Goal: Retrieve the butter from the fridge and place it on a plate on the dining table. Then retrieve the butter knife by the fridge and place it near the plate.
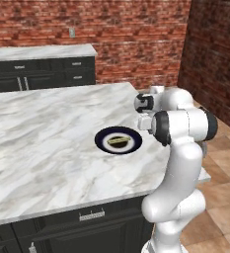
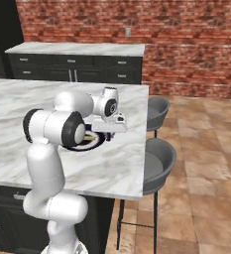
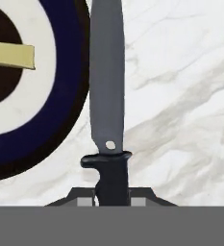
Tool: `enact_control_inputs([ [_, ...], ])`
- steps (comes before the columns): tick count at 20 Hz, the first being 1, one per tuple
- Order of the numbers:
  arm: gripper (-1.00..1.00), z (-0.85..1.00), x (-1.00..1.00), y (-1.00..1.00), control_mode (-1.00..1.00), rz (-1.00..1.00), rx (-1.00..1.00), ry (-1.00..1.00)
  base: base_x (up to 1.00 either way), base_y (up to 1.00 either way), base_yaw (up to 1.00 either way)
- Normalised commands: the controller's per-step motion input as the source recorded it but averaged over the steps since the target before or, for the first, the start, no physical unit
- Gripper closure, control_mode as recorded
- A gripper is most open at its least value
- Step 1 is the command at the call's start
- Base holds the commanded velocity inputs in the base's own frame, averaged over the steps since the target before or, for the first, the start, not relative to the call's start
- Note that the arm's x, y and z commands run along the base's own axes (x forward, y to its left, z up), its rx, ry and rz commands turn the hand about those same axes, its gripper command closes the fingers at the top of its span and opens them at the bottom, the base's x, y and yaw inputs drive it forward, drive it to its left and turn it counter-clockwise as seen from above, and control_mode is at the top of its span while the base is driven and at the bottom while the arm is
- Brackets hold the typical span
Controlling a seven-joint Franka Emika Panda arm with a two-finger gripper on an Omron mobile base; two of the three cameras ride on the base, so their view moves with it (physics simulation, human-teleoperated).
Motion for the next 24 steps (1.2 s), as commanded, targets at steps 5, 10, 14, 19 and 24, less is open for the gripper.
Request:
enact_control_inputs([
  [5, 1.0, -0.51, 0.45, -0.01, -1.0, 0.0, 0.0, 0.0, 0.0, 0.0, 0.0],
  [10, 1.0, -0.44, 0.39, -0.01, -1.0, 0.0, 0.0, 0.0, 0.0, 0.0, 0.0],
  [14, 1.0, -0.48, 0.47, 0.0, -1.0, 0.0, 0.0, 0.0, 0.0, 0.0, 0.0],
  [19, -1.0, -0.22, 0.2, 0.0, -1.0, 0.0, 0.01, 0.0, 0.0, 0.0, 0.0],
  [24, -1.0, 0.16, -0.02, 0.0, -1.0, 0.0, 0.05, 0.0, 0.0, 0.0, 0.0],
])
